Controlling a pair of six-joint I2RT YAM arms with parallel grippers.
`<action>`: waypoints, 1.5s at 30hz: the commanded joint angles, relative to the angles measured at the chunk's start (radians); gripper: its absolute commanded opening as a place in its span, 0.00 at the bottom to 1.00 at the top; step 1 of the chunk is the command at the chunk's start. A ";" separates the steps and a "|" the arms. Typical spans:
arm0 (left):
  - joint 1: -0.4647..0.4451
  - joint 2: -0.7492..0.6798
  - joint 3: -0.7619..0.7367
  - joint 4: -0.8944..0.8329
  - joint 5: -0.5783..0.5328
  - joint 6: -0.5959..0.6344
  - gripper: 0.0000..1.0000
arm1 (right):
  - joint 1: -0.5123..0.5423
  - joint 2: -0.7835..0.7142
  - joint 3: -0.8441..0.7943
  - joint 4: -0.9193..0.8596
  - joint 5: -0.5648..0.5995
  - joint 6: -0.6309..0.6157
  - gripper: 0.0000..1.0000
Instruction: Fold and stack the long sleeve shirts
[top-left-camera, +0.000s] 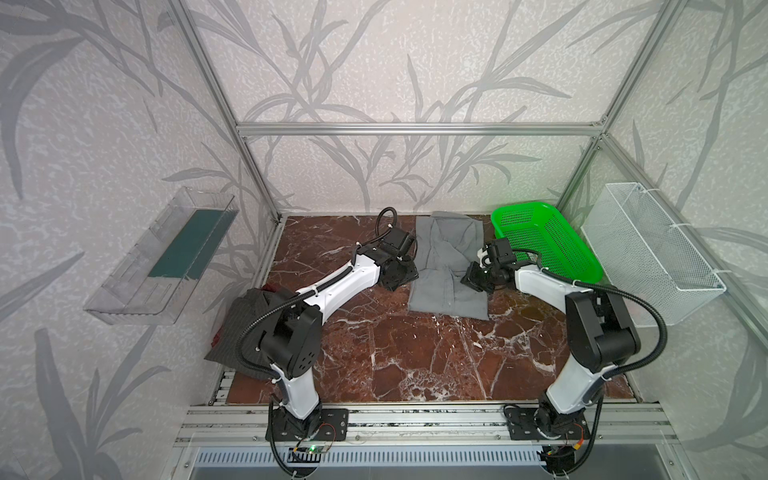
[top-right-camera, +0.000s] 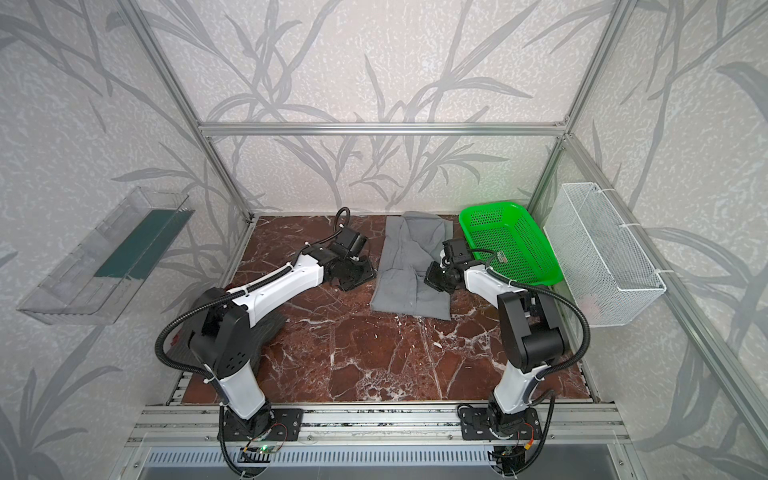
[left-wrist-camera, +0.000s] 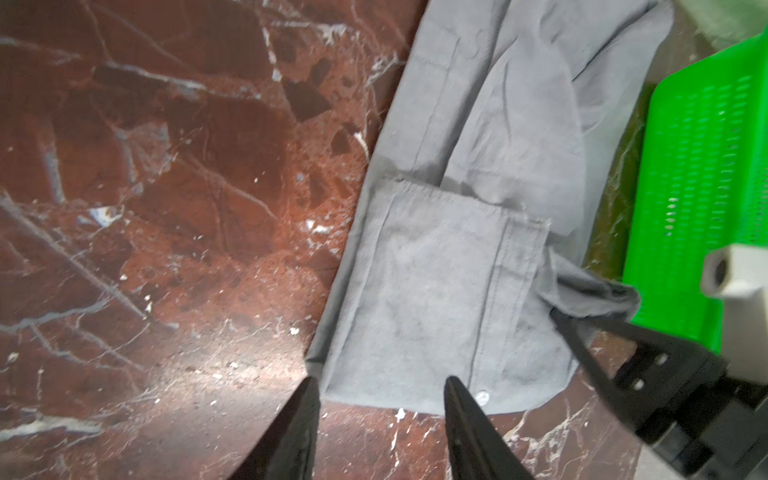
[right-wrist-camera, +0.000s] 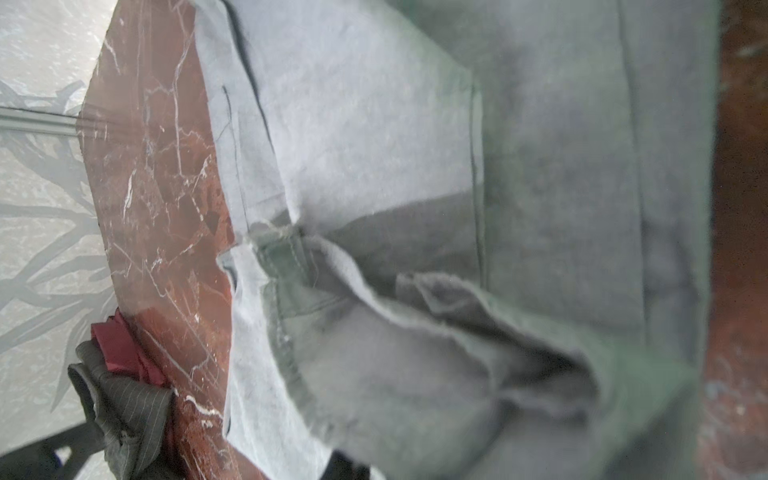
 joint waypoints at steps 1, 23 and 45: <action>-0.012 -0.043 -0.075 0.025 -0.023 0.007 0.50 | -0.016 0.049 0.061 0.013 0.019 -0.031 0.11; -0.112 -0.468 -0.521 -0.006 -0.061 -0.035 0.58 | 0.172 0.012 -0.259 0.112 0.044 0.091 0.21; -0.087 -0.962 -0.822 -0.190 -0.097 -0.018 0.73 | 0.825 -0.260 -0.024 -0.155 0.440 0.166 0.37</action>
